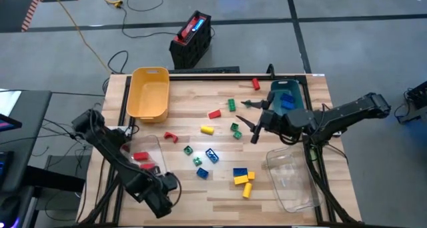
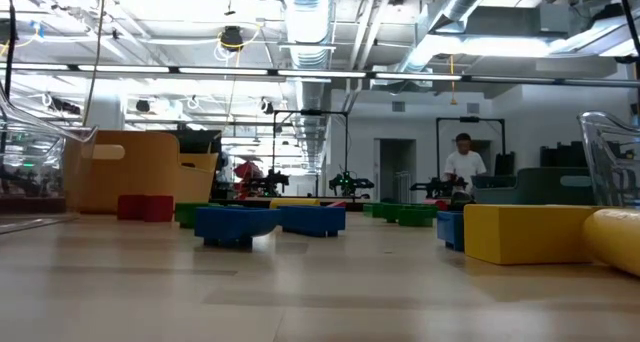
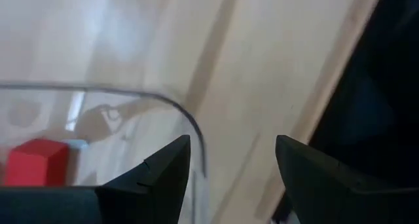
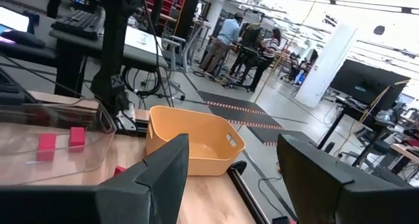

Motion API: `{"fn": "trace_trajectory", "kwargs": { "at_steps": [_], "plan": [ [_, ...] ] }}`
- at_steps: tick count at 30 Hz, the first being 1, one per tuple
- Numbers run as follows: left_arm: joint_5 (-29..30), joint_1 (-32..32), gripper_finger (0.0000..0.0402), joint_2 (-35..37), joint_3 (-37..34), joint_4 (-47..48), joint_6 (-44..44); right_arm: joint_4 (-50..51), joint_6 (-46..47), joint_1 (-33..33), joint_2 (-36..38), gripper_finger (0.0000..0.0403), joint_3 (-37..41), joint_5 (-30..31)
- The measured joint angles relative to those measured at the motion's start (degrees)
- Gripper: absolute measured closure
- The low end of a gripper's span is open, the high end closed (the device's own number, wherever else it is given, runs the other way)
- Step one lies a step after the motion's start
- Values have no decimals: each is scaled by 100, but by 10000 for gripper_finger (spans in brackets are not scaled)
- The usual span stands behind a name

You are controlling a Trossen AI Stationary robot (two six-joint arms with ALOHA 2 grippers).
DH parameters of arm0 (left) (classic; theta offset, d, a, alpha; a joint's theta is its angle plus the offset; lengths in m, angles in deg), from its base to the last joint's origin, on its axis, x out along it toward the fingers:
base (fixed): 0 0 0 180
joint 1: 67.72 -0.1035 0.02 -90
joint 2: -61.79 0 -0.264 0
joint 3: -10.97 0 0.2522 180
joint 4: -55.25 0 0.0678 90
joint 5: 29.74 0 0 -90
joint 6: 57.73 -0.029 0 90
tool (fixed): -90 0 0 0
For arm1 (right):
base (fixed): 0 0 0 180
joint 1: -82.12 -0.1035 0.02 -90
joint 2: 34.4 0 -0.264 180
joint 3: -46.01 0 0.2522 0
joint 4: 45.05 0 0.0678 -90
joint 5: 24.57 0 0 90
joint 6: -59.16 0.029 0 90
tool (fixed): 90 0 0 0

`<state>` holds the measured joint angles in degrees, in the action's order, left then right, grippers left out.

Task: Sort blocks
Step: Adjust the left transparent bin

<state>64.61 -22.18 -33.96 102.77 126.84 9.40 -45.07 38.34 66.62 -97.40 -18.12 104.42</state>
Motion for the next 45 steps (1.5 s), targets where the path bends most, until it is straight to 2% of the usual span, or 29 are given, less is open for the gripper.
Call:
{"fn": "trace_trajectory", "kwargs": {
  "at_steps": [4, 6, 15, 23, 28, 31, 45],
  "plan": [
    [-561, 226, 183, -4, -115, 506, 239, -3, -2, -38, 0, 154, 0, 1],
    [-740, 407, 183, -4, -155, 467, 288, -5, -4, -36, 0, 154, 0, 1],
    [-1183, 1147, 183, -4, -162, 295, 935, -27, -31, -34, 0, 154, 2, 1],
    [-1741, 1545, 183, -4, -160, 1099, 1166, -47, -37, -61, 0, 154, 0, 4],
    [-1682, 1590, 183, -4, -162, 1776, 1252, -59, -35, -61, 0, 154, 1, 4],
    [-1534, 1585, 183, -4, -162, 1845, 1181, -60, -24, -61, 0, 154, 1, 4],
    [-1715, 1622, 183, -4, -162, 2527, 1008, -86, -44, -109, -2, 154, 0, 4]
  ]
}}
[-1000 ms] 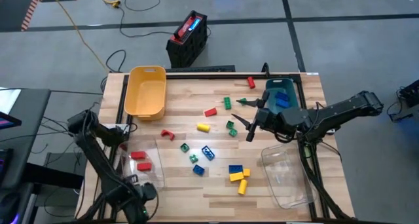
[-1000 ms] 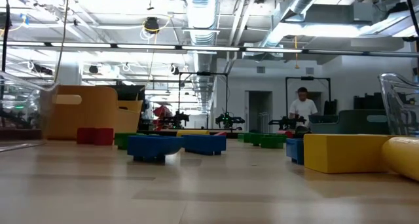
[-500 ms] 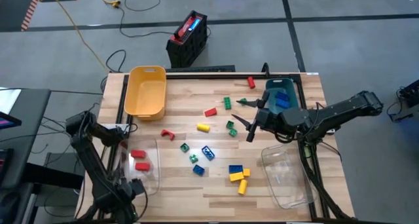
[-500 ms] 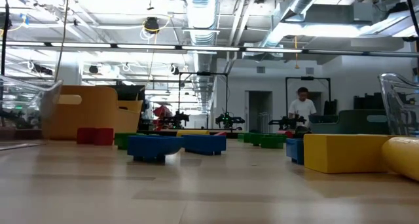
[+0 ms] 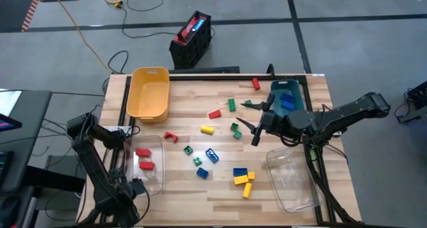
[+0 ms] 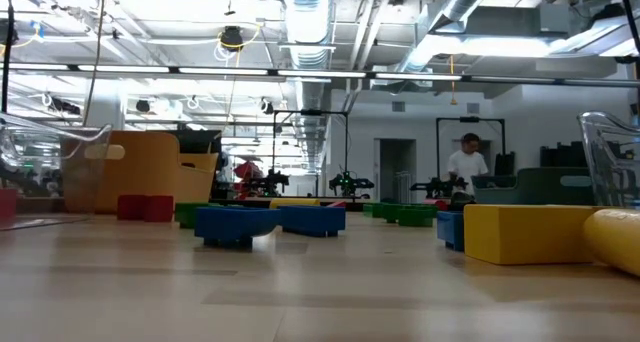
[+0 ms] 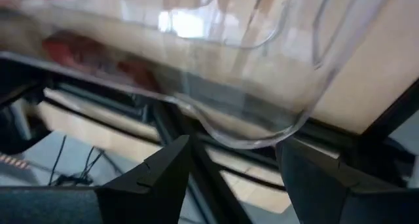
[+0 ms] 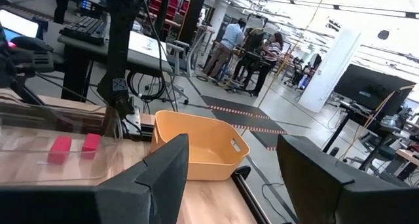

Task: Sort blocks
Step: Adjust the left transparent bin, then put the green game piece into the right transparent bin

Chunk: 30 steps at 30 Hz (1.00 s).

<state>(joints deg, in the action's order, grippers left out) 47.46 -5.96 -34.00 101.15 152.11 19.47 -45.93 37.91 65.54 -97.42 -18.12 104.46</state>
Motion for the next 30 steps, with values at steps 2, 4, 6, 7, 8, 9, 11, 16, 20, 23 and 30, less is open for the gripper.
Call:
{"fn": "trace_trajectory", "kwargs": {
  "at_steps": [2, 4, 6, 7, 8, 9, 11, 16, 20, 23, 30],
  "plan": [
    [-137, 0, 183, 0, 0, 107, -5, -4, 0, 0, 0, 154, 0, 0],
    [-378, 0, 183, 13, 29, 116, -116, -4, 3, 1, 0, 154, 0, 0],
    [-555, -25, 183, 13, 181, 171, -196, -7, 11, 4, 0, 154, 0, 0],
    [-602, -46, 183, 15, 279, 246, -214, -8, 11, 4, 0, 154, 0, 0],
    [-616, -74, 183, 15, 395, 372, -211, -7, 15, 4, 0, 154, 0, 0],
    [-565, -115, 183, 15, 514, 506, -184, -7, 24, 4, 0, 154, 2, 0],
    [-175, -249, 183, 20, 775, 697, -80, 50, 30, 21, -3, 154, 1, 0],
    [1063, -1003, 183, 20, 988, 693, -506, 137, 167, 286, -189, 154, 4, -153],
    [2001, -1773, 191, 7, 820, 696, -1794, 356, 394, 587, -262, 154, 2, -517],
    [3212, -2291, 198, 7, 774, 700, -2754, 961, 775, 699, -243, 154, 1, -597],
    [6109, -2917, 212, 23, 767, 684, -4465, 2337, 1898, 358, -638, 154, -512, -352]
  ]
}}
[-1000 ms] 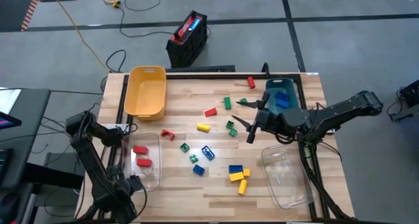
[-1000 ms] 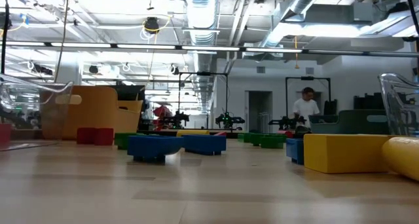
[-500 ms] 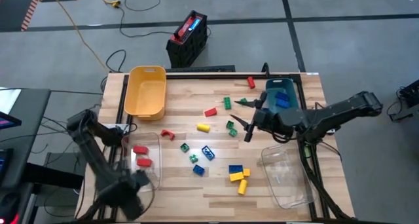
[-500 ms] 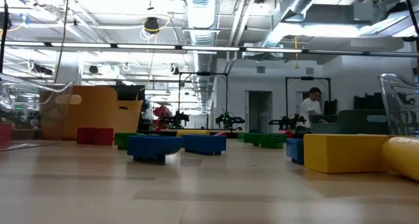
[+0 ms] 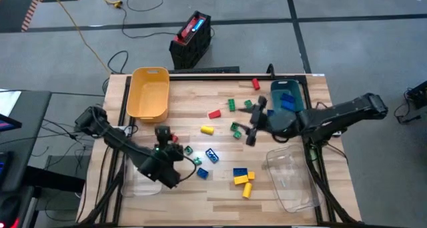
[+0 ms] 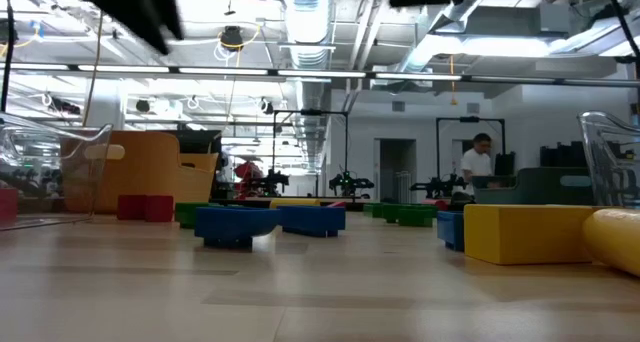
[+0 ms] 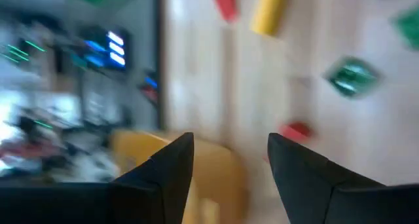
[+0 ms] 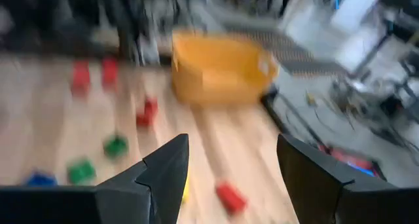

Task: Sort blocks
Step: Put the green game piece into the right transparent bin

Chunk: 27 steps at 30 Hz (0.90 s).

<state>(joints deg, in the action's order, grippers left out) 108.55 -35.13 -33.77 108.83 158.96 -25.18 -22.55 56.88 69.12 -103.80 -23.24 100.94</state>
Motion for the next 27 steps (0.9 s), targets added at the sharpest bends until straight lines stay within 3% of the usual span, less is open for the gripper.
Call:
{"fn": "trace_trajectory", "kwargs": {
  "at_steps": [2, 5, 8, 12, 15, 22, 27],
  "plan": [
    [526, -84, 216, 169, -190, -284, -446, 604, 373, -28, -334, 154, -170, 64],
    [708, -257, 222, 773, -963, -1384, -1342, 1298, 900, 123, -695, 154, -592, 54],
    [438, -484, 228, 1639, -2035, -2820, -2264, 1906, 1088, 392, -1009, 154, -896, -61],
    [-208, -914, 234, 2823, -3285, -4695, -3185, 2072, 1141, 914, -1189, 154, -1073, -845],
    [-357, -1167, 238, 3483, -3938, -5676, -3556, 2247, 1305, 1265, -1444, 154, -1091, -1216],
    [-398, -1547, 239, 4286, -4710, -7352, -4280, 2437, 1639, 1354, -2350, 153, -976, -1511],
    [-863, -1791, 239, 4554, -4861, -7617, -4394, 2625, 1873, 1577, -2824, 153, -957, -2044]
  ]
}}
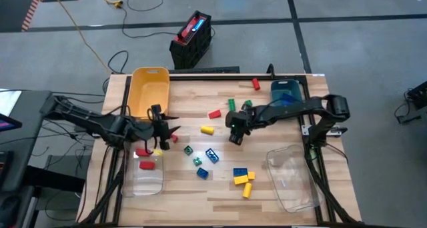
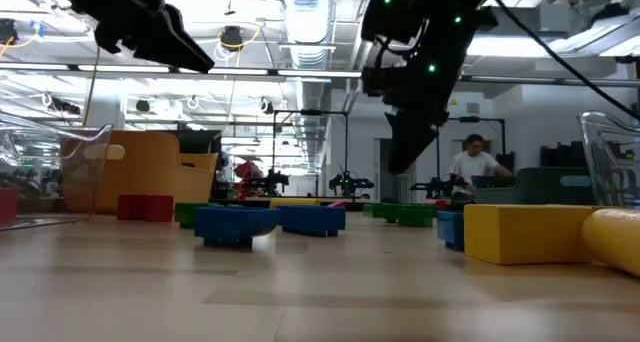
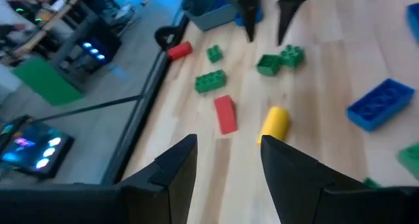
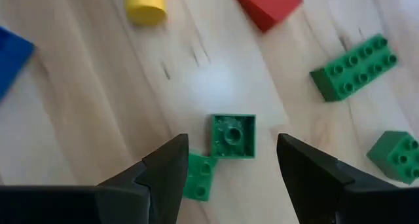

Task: Sort blocks
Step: Put the green game piece into the right transparent bin

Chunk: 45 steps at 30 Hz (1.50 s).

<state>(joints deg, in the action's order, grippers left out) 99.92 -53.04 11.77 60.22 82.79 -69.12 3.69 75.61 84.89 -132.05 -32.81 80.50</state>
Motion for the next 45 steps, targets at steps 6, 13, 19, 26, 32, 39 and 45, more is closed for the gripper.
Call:
{"fn": "trace_trajectory", "kwargs": {
  "at_steps": [6, 13, 19, 26, 32, 39, 45],
  "plan": [
    [-174, -70, 239, 537, -779, -486, 50, -23, -358, 313, -296, 153, 6, -132],
    [-179, -63, 239, 1012, -1067, -518, 483, -424, -553, 723, -410, 153, 5, -887],
    [-164, -61, 239, 1196, -1065, -515, 509, -470, -632, 621, -522, 153, 9, -912],
    [-99, -59, 239, 1225, -1058, -281, 611, -507, -512, 514, -588, 153, 166, -845],
    [-85, -59, 239, 1222, -1058, -234, 590, -912, -433, 607, -590, 153, 558, -856],
    [-71, -59, 239, 1222, -1055, -232, 459, -1221, -563, 592, -590, 163, 588, -861],
    [-71, -59, 239, 1222, -1049, -232, 415, -1391, -648, 594, -590, 218, 588, -859]
  ]
}}
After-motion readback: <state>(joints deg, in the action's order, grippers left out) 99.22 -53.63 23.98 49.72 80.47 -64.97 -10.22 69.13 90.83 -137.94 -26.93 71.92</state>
